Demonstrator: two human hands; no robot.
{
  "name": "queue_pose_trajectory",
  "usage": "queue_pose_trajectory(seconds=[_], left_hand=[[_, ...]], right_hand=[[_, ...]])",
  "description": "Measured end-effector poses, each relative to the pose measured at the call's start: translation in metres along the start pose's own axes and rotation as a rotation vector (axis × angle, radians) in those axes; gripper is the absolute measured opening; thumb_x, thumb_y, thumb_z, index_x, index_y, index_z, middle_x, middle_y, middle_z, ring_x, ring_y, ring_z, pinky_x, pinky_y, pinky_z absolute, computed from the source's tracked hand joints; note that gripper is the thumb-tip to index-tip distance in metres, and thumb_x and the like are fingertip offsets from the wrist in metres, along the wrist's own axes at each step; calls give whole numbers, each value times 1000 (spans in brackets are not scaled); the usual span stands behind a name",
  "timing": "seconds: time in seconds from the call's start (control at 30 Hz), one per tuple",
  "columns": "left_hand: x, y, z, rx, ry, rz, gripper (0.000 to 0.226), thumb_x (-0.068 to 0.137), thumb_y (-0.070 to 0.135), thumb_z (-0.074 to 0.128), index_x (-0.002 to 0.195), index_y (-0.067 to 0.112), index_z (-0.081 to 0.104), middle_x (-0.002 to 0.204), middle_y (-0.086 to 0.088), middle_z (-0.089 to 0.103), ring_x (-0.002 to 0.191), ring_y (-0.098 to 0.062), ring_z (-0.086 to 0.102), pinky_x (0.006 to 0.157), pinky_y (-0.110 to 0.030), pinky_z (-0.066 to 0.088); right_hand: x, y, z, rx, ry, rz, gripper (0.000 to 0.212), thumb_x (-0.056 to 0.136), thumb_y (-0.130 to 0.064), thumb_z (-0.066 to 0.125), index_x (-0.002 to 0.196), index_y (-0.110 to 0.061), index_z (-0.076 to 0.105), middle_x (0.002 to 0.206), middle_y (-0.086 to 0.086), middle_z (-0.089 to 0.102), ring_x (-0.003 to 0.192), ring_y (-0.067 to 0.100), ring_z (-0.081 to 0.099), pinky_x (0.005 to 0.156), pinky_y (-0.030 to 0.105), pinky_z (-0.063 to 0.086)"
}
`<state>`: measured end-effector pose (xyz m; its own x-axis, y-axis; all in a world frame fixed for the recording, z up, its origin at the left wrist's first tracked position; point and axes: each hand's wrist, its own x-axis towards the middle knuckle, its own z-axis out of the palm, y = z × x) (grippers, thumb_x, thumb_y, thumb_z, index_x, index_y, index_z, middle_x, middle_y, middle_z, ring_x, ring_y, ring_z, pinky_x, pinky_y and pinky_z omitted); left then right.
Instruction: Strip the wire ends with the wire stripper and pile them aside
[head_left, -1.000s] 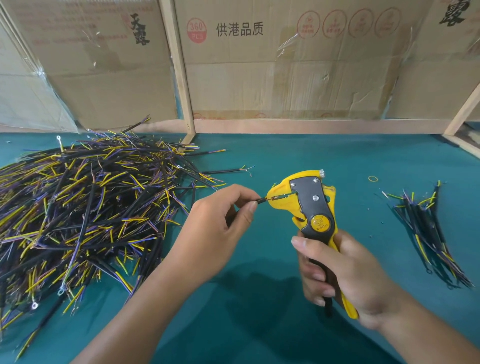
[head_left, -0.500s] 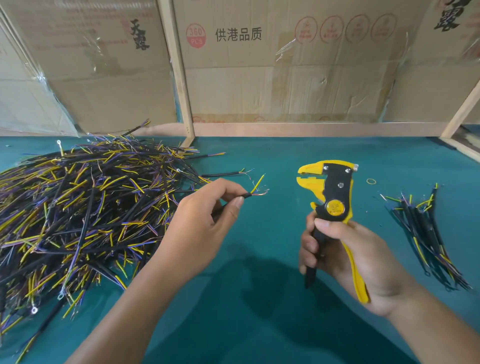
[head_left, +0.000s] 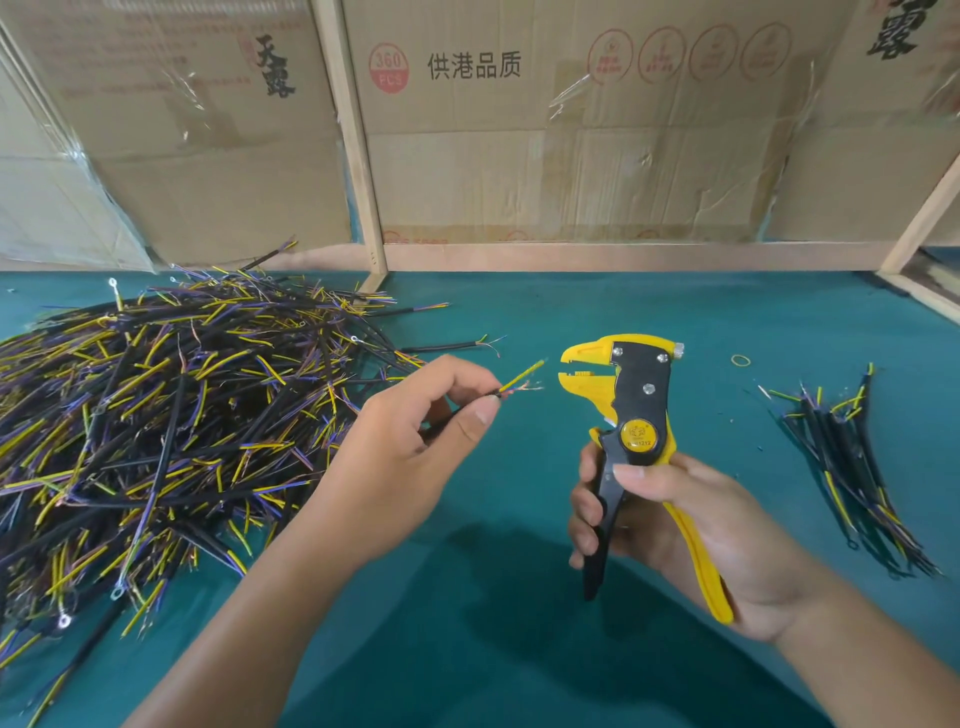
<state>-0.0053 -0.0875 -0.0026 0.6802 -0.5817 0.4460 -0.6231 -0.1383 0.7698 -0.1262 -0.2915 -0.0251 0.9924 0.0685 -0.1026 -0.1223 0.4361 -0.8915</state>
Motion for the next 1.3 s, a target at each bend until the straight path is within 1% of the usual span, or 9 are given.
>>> queue_pose_trajectory(seconds=[0.13,0.23,0.37,0.43,0.57,0.77,1.0,1.1,1.3], left_hand=[[-2,0,3,-108,-103,1,9,98,34,55,99,33,64,78,10,59,62,-2,44,58,-15,37],[-4,-1,12,-169,-209,-13,7,97,34,60,99,30,65,80,14,62,70,-3,51,66,-17,42],[-6,-2,21,-154,-317,9,9,99,27,59,100,24,67,92,6,71,83,-5,61,78,-17,47],[-7,-2,23,-157,-316,3,8,98,29,59,100,26,67,90,10,70,80,-4,60,74,-16,46],[-7,-3,20,-106,-310,-18,9,97,36,60,98,31,67,78,-2,62,69,-28,48,61,-36,40],[-8,-1,22,-134,-371,-46,15,96,39,60,101,28,68,87,-5,68,77,-36,53,67,-45,45],[-7,-1,23,-177,-379,-53,9,98,31,59,98,27,68,84,6,69,73,-17,57,67,-28,45],[-7,0,24,-240,-380,-48,10,100,23,58,96,23,67,79,12,67,63,4,53,61,-7,39],[-7,2,26,-299,-365,-54,11,100,17,57,96,12,66,77,13,66,56,7,53,55,-1,36]], right_hand=[[2,6,10,84,4,1,21,79,-16,71,99,-7,69,86,19,58,77,35,60,77,50,56],[3,12,17,121,65,-51,17,80,-13,69,96,-10,73,93,19,65,85,31,66,77,47,58],[5,16,20,87,103,-165,24,69,-18,78,93,-16,77,97,12,69,93,23,67,79,45,58],[5,17,20,77,125,-185,27,67,-19,80,94,-20,78,95,9,69,92,21,66,79,44,58],[6,19,18,121,156,-190,28,71,-17,80,99,-17,75,95,11,64,90,23,63,78,44,57],[6,17,15,107,186,-199,22,76,-15,76,98,-17,75,96,10,64,91,25,64,75,42,58],[6,17,14,87,185,-218,24,80,-9,74,103,-13,72,98,10,67,90,26,68,79,42,58],[5,16,16,124,161,-223,23,80,-7,71,101,-15,72,97,11,67,89,28,67,81,43,58],[5,15,19,216,134,-198,20,81,-7,68,97,-17,72,94,12,65,88,27,65,80,44,58]])
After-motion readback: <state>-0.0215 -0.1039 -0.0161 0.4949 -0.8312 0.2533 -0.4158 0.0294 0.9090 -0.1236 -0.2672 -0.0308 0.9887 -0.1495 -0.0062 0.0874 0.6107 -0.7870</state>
